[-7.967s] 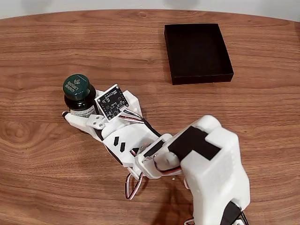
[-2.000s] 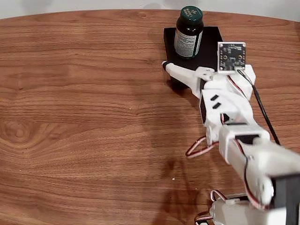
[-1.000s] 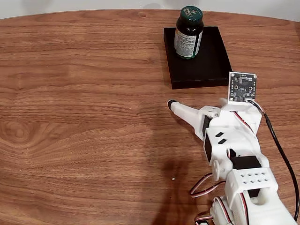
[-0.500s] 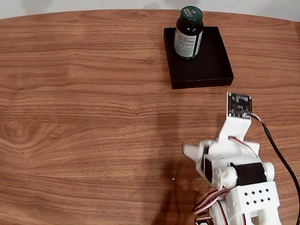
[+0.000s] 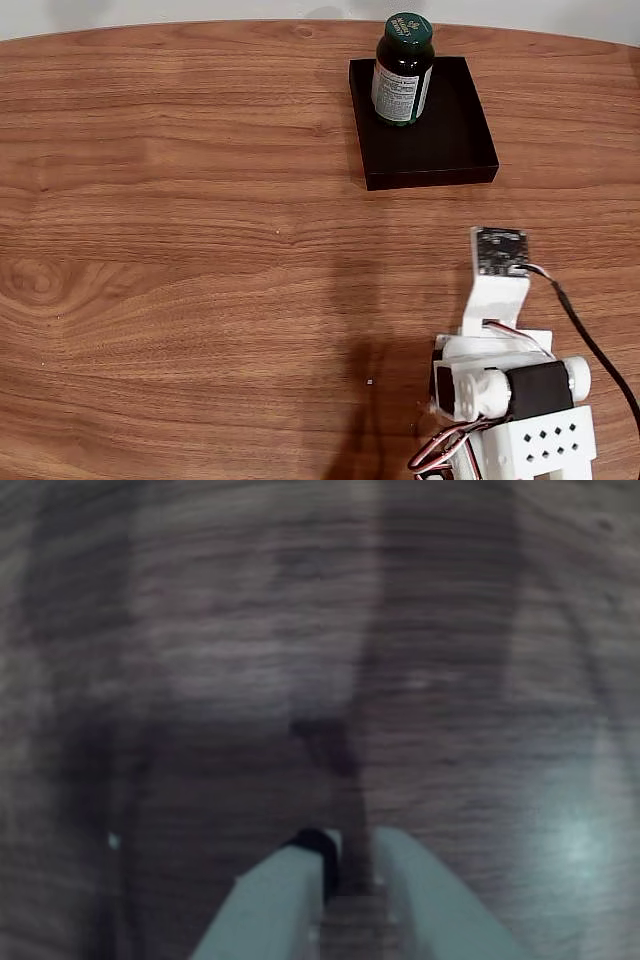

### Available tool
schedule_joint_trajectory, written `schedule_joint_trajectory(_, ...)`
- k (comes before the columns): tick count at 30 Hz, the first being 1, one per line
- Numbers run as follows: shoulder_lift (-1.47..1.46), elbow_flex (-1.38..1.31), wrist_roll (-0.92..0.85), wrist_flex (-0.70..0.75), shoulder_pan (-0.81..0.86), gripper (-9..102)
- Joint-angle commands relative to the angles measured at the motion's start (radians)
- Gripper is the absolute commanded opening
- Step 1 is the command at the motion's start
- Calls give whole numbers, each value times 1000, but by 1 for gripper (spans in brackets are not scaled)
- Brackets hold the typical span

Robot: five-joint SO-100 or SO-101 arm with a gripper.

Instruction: Pick up the pill bottle and place it in the black box.

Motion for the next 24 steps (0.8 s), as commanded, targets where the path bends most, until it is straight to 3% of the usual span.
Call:
schedule_joint_trajectory(1,-23,0,199,155,23,1)
schedule_joint_trajectory(8,25,0,164,183,37,1)
schedule_joint_trajectory(24,164,0,-95,213,34,1)
